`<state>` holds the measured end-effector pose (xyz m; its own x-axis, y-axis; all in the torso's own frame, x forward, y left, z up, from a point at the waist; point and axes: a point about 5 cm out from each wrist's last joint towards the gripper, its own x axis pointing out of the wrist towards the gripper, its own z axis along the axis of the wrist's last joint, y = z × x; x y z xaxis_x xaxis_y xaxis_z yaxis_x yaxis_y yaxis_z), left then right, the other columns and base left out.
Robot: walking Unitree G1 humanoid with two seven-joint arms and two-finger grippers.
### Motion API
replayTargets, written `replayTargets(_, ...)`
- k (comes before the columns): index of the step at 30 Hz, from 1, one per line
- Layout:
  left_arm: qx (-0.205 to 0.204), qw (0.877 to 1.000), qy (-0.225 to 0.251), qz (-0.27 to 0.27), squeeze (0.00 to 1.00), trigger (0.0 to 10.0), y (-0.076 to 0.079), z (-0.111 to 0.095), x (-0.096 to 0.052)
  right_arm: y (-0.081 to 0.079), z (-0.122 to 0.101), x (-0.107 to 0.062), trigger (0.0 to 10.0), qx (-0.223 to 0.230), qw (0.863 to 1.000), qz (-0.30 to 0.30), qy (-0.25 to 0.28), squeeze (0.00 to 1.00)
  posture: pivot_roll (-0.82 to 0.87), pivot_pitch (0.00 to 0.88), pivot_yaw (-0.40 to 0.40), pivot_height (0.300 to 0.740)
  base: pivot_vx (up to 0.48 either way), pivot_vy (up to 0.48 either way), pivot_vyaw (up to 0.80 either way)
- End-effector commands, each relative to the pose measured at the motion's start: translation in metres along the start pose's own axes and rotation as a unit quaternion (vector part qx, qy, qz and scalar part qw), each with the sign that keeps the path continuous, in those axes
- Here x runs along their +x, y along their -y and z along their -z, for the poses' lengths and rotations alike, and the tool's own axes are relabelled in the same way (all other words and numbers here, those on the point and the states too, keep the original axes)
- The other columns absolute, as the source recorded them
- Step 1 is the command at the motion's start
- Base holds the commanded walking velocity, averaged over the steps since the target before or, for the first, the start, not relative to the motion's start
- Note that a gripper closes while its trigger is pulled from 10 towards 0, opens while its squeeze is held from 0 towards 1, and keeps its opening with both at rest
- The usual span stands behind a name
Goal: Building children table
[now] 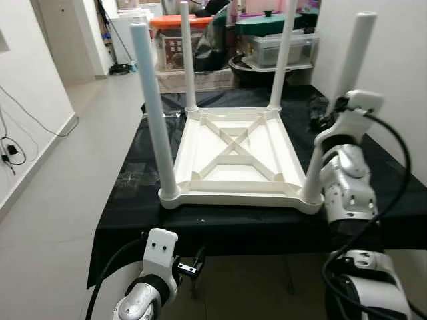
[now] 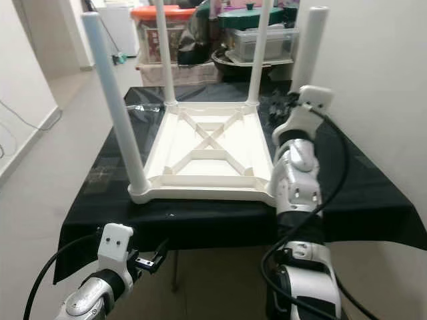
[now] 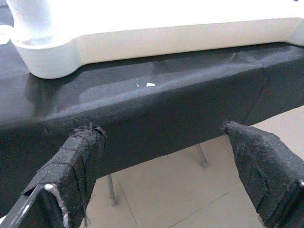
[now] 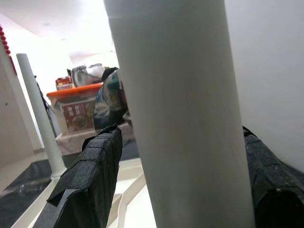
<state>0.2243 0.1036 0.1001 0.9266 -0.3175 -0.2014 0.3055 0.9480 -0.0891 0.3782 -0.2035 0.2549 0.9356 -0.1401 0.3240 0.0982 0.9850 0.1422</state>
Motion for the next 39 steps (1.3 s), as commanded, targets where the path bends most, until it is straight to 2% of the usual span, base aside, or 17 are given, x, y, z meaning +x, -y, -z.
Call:
replayTargets(1,-0.001,1.000,-0.005,-0.005,0.00,10.0,-0.003,0.000,-0.002,-0.019,0.008,0.001,10.0,0.012,0.999,-0.042,-0.018,0.00,0.06,0.000,-0.014,0.740,0.000,0.000,0.00)
replayTargets(7,0.008,1.000,-0.003,-0.005,0.00,10.0,-0.002,-0.001,-0.001,-0.023,0.008,0.003,10.0,0.010,0.999,-0.049,-0.017,0.00,0.06,0.000,-0.020,0.740,0.000,0.000,0.00)
replayTargets(14,0.010,1.000,-0.002,-0.006,0.00,10.0,-0.002,-0.001,-0.001,-0.024,0.007,0.005,10.0,0.009,0.998,-0.053,-0.012,0.00,0.06,0.000,-0.019,0.740,0.000,-0.439,0.00)
replayTargets(20,-0.008,1.000,0.002,-0.017,0.00,10.0,-0.004,-0.002,-0.001,-0.027,0.004,0.006,10.0,0.007,0.998,-0.060,-0.006,0.00,0.06,0.000,-0.022,0.740,0.090,0.000,0.00)
replayTargets(30,-0.011,1.000,-0.002,-0.015,0.00,10.0,-0.003,-0.002,0.001,-0.033,-0.001,0.008,10.0,0.014,0.997,-0.076,0.006,0.00,0.05,0.002,-0.025,0.740,0.000,0.000,0.00)
replayTargets(35,-0.013,1.000,-0.002,-0.015,0.00,10.0,-0.002,-0.003,0.000,-0.045,-0.010,0.016,10.0,0.022,0.995,-0.095,0.007,0.00,0.05,0.013,-0.025,0.740,0.000,0.000,0.00)
replayTargets(38,-0.013,1.000,-0.002,-0.015,0.00,10.0,-0.002,-0.003,0.000,-0.046,-0.010,0.017,10.0,0.024,0.995,-0.097,0.006,0.00,0.05,0.013,-0.025,0.740,0.000,0.000,0.00)
replayTargets(39,-0.013,1.000,-0.002,-0.016,0.00,10.0,-0.002,-0.003,0.000,-0.048,-0.011,0.021,9.1,0.029,0.995,-0.097,0.000,0.00,0.05,0.023,-0.026,0.740,0.000,0.000,0.00)
